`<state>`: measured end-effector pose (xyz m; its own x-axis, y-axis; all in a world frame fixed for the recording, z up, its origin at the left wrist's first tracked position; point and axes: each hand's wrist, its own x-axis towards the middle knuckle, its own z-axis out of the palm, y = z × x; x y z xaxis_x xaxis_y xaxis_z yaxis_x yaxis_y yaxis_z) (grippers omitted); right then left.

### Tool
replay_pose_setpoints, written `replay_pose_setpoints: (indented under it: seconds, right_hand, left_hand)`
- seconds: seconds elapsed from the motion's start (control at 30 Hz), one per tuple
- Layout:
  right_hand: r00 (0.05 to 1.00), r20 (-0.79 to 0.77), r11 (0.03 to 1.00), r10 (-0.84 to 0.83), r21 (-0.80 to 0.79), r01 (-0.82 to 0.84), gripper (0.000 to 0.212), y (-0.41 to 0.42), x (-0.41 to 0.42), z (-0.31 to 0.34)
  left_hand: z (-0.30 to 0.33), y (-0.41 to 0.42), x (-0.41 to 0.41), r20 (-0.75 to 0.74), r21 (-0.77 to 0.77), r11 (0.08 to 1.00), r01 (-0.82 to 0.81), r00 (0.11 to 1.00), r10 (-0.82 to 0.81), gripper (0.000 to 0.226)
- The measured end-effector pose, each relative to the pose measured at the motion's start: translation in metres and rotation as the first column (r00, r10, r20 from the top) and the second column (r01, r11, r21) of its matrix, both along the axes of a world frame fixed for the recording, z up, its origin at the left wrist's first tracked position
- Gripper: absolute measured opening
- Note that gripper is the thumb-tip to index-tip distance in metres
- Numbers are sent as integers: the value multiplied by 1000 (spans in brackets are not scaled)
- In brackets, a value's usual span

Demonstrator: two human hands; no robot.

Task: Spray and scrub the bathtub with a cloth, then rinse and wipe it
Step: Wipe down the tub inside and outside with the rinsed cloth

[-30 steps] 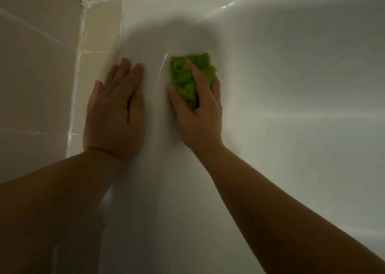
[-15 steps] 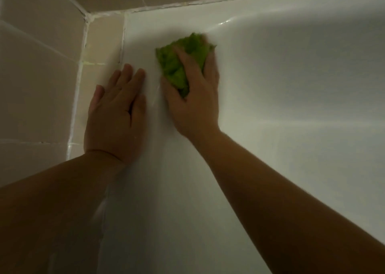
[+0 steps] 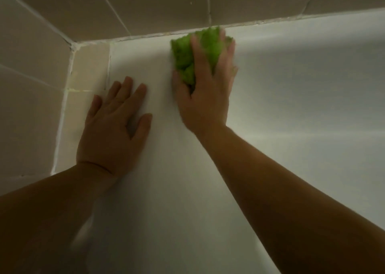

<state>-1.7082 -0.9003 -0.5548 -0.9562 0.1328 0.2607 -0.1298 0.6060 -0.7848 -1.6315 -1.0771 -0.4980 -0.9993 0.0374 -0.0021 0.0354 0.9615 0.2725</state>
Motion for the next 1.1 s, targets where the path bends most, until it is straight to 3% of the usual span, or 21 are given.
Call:
replay_pose_setpoints:
  seconds: [0.1,0.17,0.3,0.43,0.53,0.67,0.83,1.0,1.1]
  right_hand:
    - [969,90,969,230,74,-237,71,0,24,-11]
    - [967,91,960,238,129,-248,70,15,24,-22]
    - [998,7,996,-54,77,54,72,31,6,-25]
    - [945,151,922,-290,-221,318,76,10,6,-12]
    - [917,320,865,-237,-361,349,81,-9,12,-3]
    - [913,311,869,-264,-334,365,81,7,17,-3]
    - [826,374,646,-421,-516,563,58,21,15,-6]
    - [874,358,729,-328,-493,475,50,7,21,-1]
    - [861,322,699,-395,-503,508,46,43,9,-8]
  left_hand:
    - [-1,3,-11,13,-19,1000,24,1000,-24,64]
    - [-1,4,-18,9,-25,999,39,999,-39,65]
    - [-5,7,-31,-2,-30,996,80,997,-80,66]
    - [-7,9,-41,-15,-31,994,101,995,-102,65]
    - [-8,11,-47,-15,-36,993,116,993,-116,64]
    - [-8,13,-52,-26,-28,991,128,991,-129,65]
    - [-6,17,-57,-29,-34,991,127,991,-128,64]
    - [-7,22,-69,-32,-64,983,174,984,-176,65]
    - [-7,26,-78,-43,-84,965,249,967,-253,67]
